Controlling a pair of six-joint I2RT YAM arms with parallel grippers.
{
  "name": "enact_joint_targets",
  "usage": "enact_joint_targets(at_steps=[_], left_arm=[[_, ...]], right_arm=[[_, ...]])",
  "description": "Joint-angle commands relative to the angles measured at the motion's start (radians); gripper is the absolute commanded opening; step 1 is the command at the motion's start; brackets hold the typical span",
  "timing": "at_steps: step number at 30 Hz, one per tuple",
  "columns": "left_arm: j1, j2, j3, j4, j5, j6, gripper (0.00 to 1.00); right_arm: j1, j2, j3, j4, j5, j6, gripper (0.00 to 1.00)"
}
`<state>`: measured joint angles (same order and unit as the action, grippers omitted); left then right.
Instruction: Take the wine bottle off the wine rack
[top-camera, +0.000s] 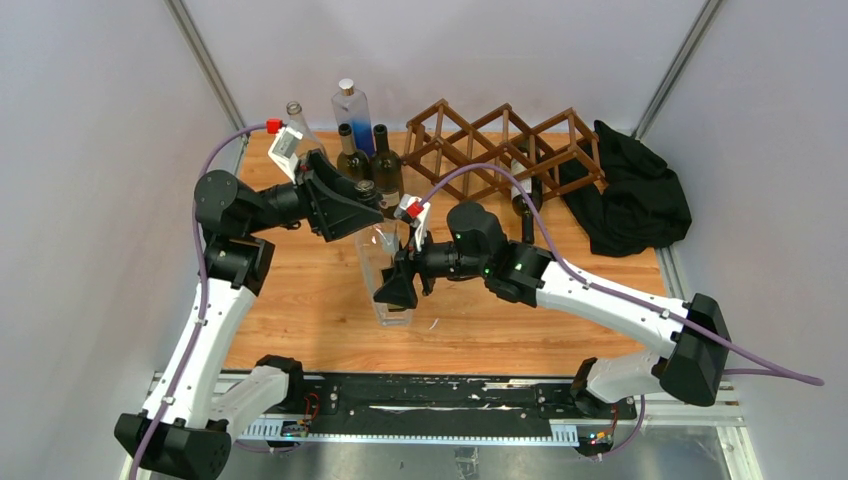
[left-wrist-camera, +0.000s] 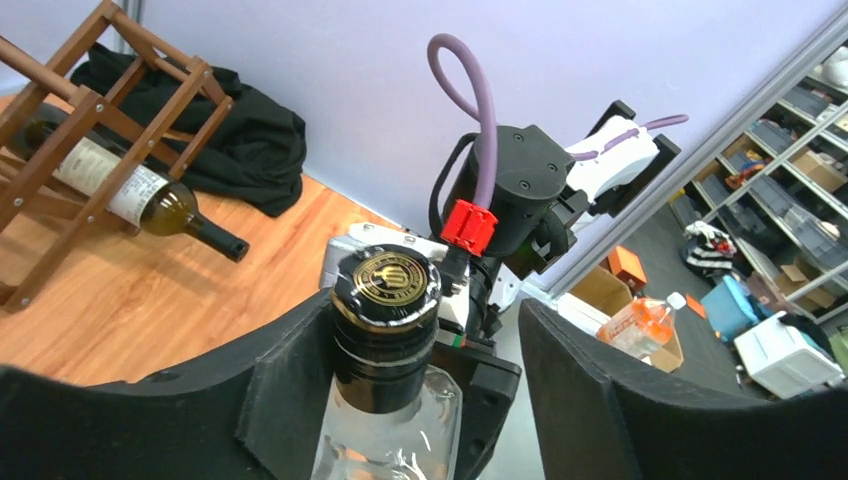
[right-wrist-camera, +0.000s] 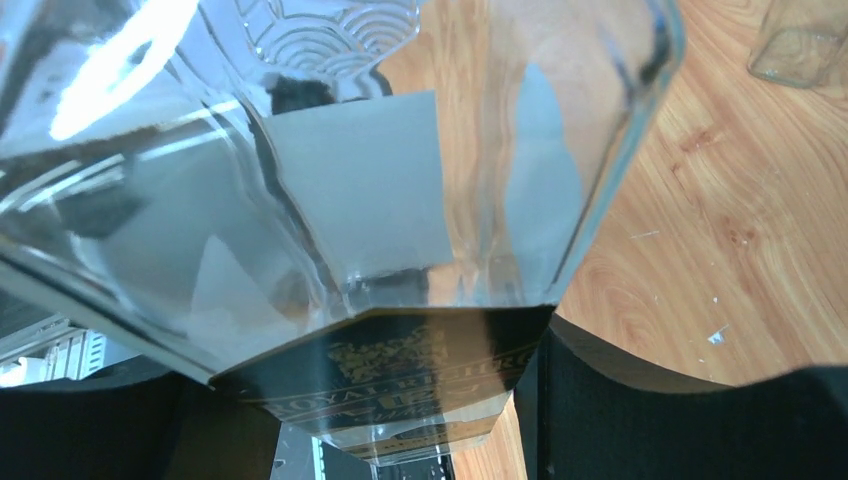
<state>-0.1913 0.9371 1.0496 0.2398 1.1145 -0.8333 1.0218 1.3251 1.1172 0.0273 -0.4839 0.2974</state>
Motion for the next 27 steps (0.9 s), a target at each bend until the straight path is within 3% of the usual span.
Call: enact_joint_targets(at_steps=[1,8,10,13,14,16,19,22,27], left_arm=[[0.001,0.004,0.005,0.042,0.01,-0.001,0.65],[0.001,0.003,-0.065,-0.009,0.017,0.079,0.58],[0.001,0.005,-0.077,-0.008,0.018,0.098,0.48],[0.001,0.01,-0.078,-0.015,0.015,0.132,0.22],[0.001,0.011,-0.068,-0.041,0.01,0.162,0.14],[0.001,0.016,-0.021,-0.188,-0.011,0.301,0.0],[0.004,0.04,0.067,-0.471,-0.038,0.561,0.0],[0.03,0.07,0.11,-0.603,-0.037,0.706,0.0],[0.111,0.119,0.147,-0.571,-0.048,0.763,0.0]], right_arm=[[0.016,-0.052,0.031,0.043,0.021,-0.037,0.0],[0.035,-0.063,0.052,0.006,0.037,-0.087,0.0],[0.036,-0.063,0.055,0.0,0.038,-0.087,0.0],[0.038,-0.06,0.057,-0.003,0.042,-0.088,0.02],[0.038,-0.06,0.058,-0.008,0.046,-0.085,0.12],[0.038,-0.06,0.058,-0.021,0.082,-0.071,0.47],[0.038,-0.07,0.048,-0.071,0.194,-0.048,0.85],[0.037,-0.096,0.024,-0.108,0.297,-0.036,0.9],[0.029,-0.152,-0.018,-0.189,0.34,-0.053,0.93]])
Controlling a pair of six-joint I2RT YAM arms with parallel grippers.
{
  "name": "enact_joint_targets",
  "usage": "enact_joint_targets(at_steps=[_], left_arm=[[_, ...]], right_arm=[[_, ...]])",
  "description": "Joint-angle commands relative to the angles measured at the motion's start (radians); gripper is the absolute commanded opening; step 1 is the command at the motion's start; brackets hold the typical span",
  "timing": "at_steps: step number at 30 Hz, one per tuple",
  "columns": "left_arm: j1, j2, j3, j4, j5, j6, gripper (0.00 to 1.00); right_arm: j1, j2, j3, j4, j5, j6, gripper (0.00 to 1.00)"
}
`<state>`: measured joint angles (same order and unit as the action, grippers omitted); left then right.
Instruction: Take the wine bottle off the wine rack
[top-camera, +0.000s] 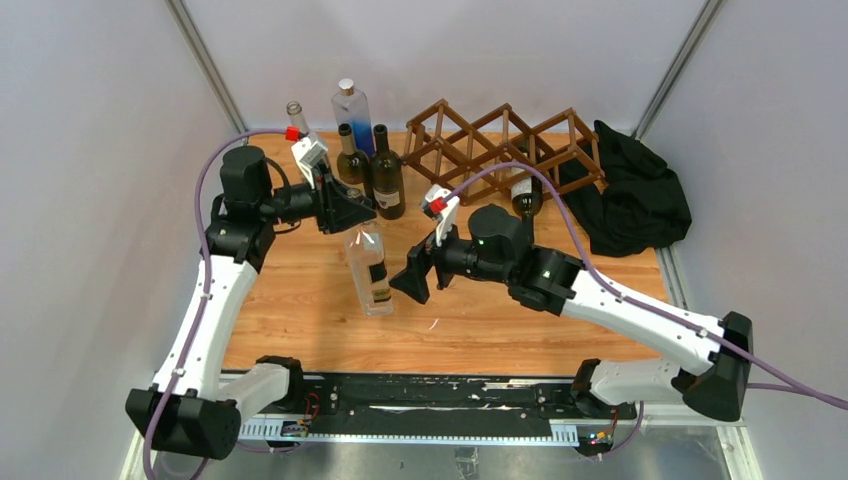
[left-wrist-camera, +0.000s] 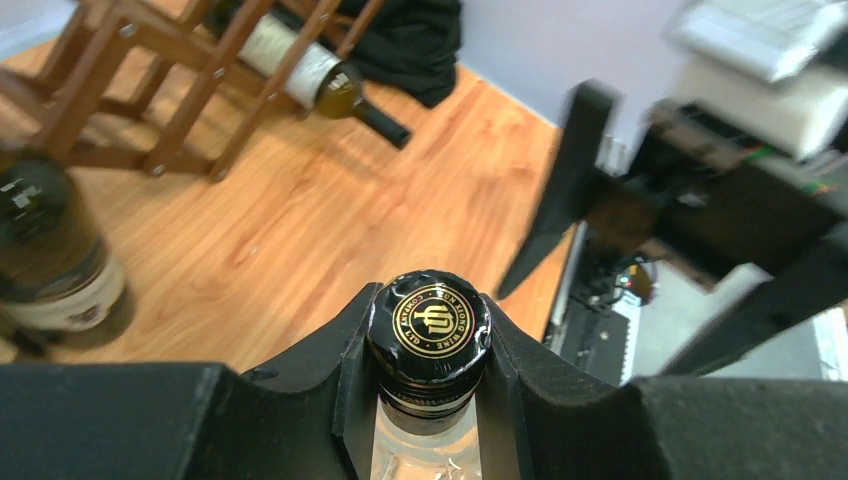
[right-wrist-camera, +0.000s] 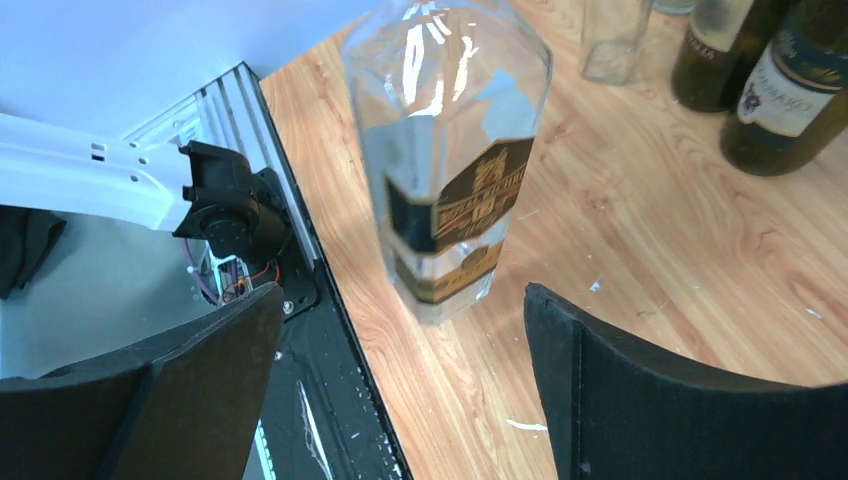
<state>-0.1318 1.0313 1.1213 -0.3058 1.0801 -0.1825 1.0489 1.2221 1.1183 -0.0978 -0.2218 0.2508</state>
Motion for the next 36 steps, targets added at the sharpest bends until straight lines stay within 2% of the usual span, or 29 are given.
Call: enact_joint_targets(at_steps=[1,4,12,17,22,25,31,36], left_arm=[[0.073,0.038,0.085,0.008,-0.016,0.095,0.0],[0.125,0.084,0.108,0.094,-0.017,0.058,0.0],[0.161,0.171,0.068,0.117,-0.038,0.24,0.0],[0.161,0.198,0.013,0.136,-0.081,0.398,0.0],[0.161,0.226,-0.023,0.083,-0.12,0.583,0.0],[0.161,0.241,-0.044,0.103,-0.144,0.63,0.0],[0.161,0.245,-0.108,0.289,-0.186,0.526,0.0],[0.161,0.229,-0.136,0.291,-0.178,0.496,0.0]], right_arm=[[0.002,-0.06,-0.031,-0.074,0.082,-0.01,0.93],[-0.001,-0.108,-0.092,-0.1,0.119,-0.001,0.94],[-0.062,-0.198,-0.159,-0.171,0.371,0.098,0.96],[-0.175,-0.189,-0.135,-0.257,0.366,0.198,0.96],[-0.27,-0.16,-0.112,-0.329,0.375,0.265,0.97],[-0.315,-0.163,-0.113,-0.345,0.38,0.289,0.97],[-0.359,-0.195,-0.143,-0.345,0.471,0.291,0.97],[-0.457,-0.174,-0.146,-0.346,0.462,0.306,0.98]])
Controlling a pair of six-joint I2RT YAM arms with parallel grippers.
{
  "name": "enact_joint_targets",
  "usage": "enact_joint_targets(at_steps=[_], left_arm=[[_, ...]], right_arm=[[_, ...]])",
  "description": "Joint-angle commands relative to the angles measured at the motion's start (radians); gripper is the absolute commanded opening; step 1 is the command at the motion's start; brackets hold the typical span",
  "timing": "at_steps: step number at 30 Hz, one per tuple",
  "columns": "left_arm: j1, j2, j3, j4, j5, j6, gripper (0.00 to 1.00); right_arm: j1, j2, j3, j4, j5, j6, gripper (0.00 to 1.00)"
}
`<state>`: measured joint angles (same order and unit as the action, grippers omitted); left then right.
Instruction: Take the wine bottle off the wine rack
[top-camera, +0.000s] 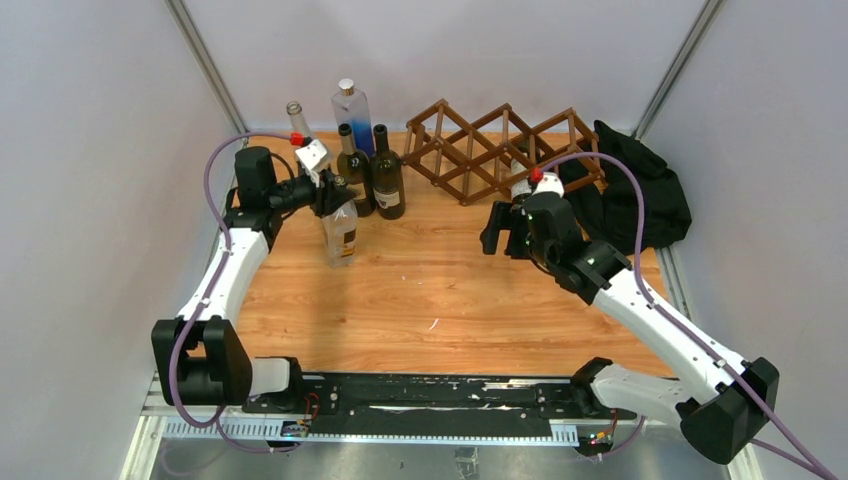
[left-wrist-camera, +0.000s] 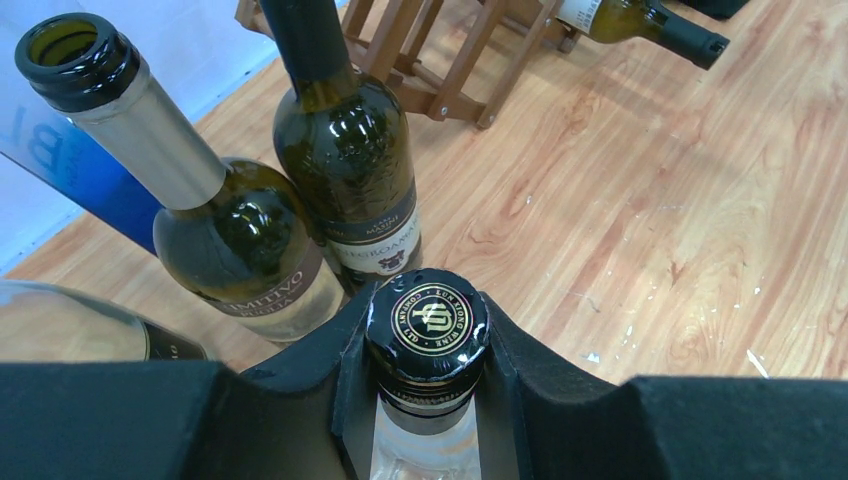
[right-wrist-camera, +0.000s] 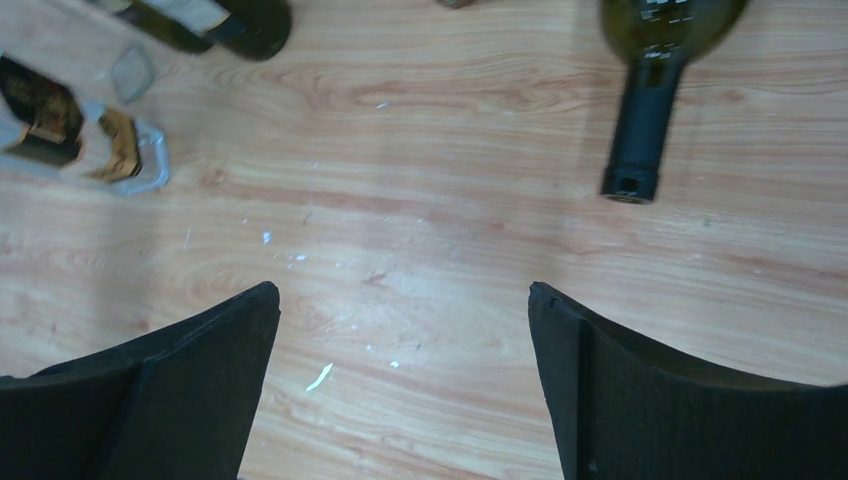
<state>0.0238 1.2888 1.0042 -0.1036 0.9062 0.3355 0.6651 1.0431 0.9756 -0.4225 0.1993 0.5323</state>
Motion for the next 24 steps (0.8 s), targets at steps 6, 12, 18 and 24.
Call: enact_joint_targets(at_steps=[6,12,18,24], left_arm=[[0.005,-0.089,-0.055,0.064,-0.005,-0.069,0.33],[0.016,-0.11,-0.032,-0.034,-0.005,-0.091,0.56],[0.018,-0.105,0.034,-0.156,-0.018,-0.047,0.7],[0.018,-0.059,0.184,-0.287,-0.034,-0.072,0.96]], right_arm=[[-0.214,0.07,0.02,-0.008,0.061,0.008,0.98],[-0.351,0.134,-0.022,0.114,0.064,0.0,0.98],[-0.401,0.309,0.016,0.185,0.031,-0.03,0.97],[-0.418,0.457,0.049,0.238,-0.016,-0.04,0.87]])
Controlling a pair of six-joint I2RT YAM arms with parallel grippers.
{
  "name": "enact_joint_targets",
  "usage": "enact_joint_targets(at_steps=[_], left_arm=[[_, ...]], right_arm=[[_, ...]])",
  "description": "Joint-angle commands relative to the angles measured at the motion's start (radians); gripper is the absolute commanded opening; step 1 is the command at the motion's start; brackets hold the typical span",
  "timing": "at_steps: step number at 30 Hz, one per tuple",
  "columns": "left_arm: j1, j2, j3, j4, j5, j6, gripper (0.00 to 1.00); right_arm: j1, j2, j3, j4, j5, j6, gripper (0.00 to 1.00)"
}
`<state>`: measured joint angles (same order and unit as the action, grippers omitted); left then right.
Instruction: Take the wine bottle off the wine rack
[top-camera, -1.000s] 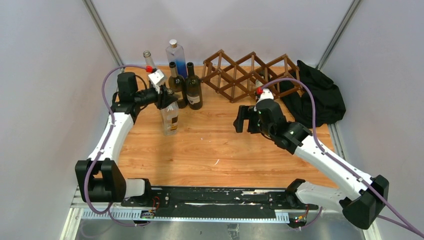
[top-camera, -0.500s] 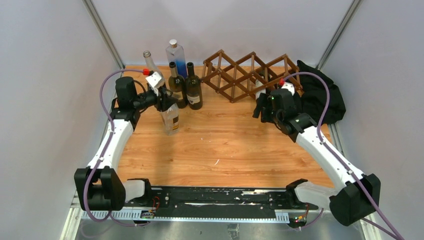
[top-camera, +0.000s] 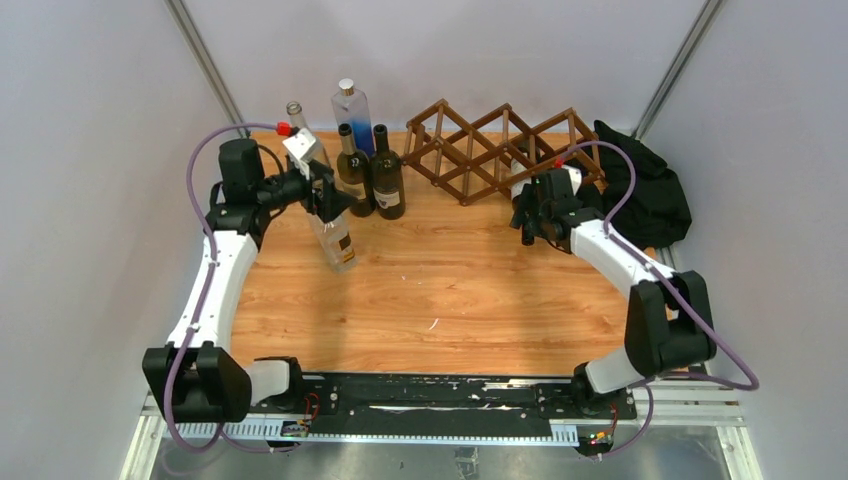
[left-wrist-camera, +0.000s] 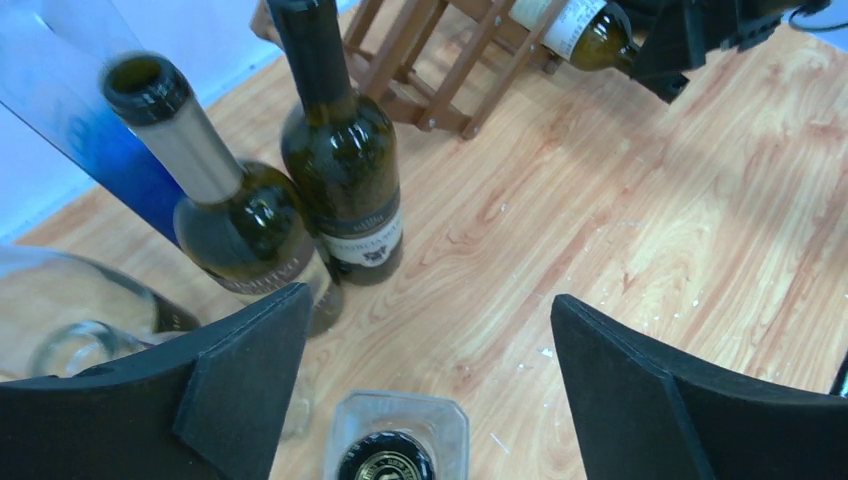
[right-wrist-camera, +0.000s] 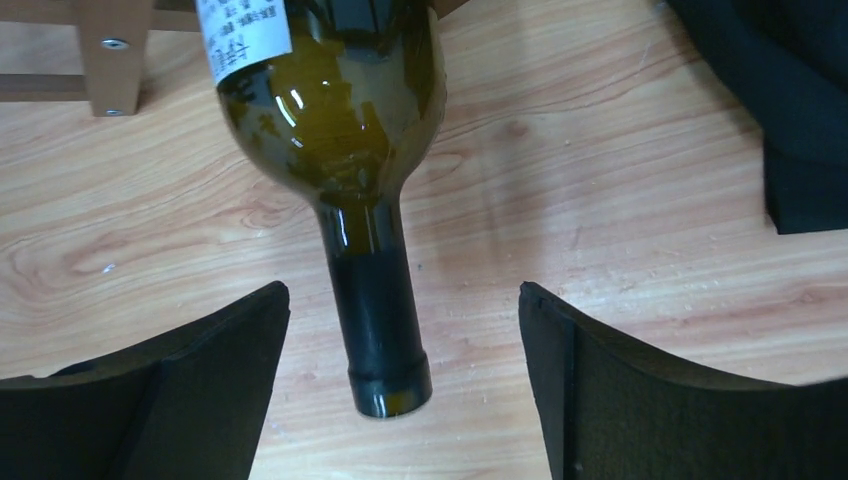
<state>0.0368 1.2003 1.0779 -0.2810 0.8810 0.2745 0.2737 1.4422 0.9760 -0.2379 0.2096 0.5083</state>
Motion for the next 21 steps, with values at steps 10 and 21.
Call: enact_joint_targets(at_steps=[10,21], left_arm=[[0.005,0.106,0.385,-0.37,0.09,-0.019,1.0],[-0.066,0.03,0.334,-0.37,0.041,0.086,1.0]], right_arm=[[-0.049,0.209,0.074,0.178,-0.144,-0.022,0.63],[-0.057,0.152,-0.013,0.227,-0.273,0.021,0.0]])
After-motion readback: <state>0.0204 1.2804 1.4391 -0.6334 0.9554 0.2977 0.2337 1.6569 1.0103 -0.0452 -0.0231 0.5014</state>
